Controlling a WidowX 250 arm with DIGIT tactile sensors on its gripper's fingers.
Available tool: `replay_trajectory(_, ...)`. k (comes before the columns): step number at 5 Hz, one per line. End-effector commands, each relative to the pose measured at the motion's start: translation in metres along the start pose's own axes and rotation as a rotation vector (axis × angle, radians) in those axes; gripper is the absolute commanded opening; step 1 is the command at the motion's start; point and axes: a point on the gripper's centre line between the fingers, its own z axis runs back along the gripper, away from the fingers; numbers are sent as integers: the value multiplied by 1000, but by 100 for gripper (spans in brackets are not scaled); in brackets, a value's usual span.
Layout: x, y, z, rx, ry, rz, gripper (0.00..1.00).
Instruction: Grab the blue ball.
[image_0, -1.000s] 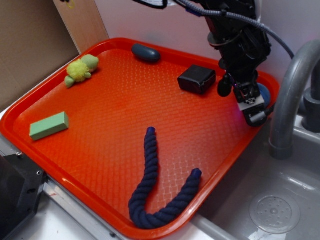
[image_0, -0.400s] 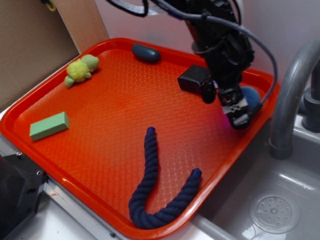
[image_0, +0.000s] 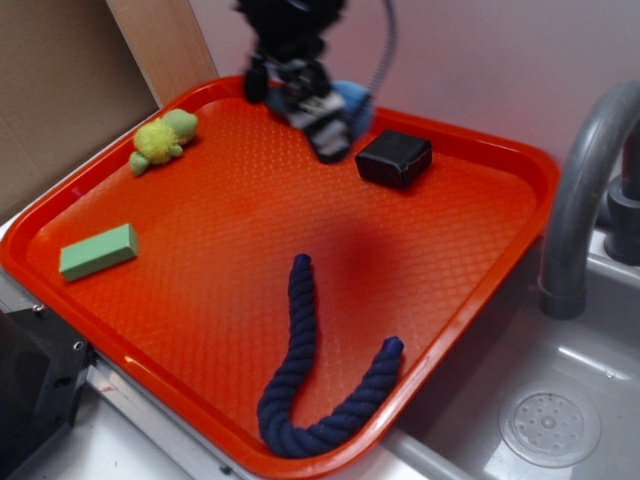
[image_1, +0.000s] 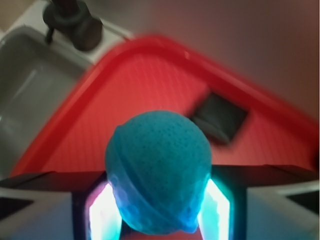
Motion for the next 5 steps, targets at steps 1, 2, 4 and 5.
replay_trajectory(1,-34,12,92,181,240,409,0)
replay_trajectory(2,-47,23,94,240,259,656,0)
replay_trajectory(4,-38,33,93,232,211,634,0)
replay_trajectory(5,-35,32,85,229,208,615,0)
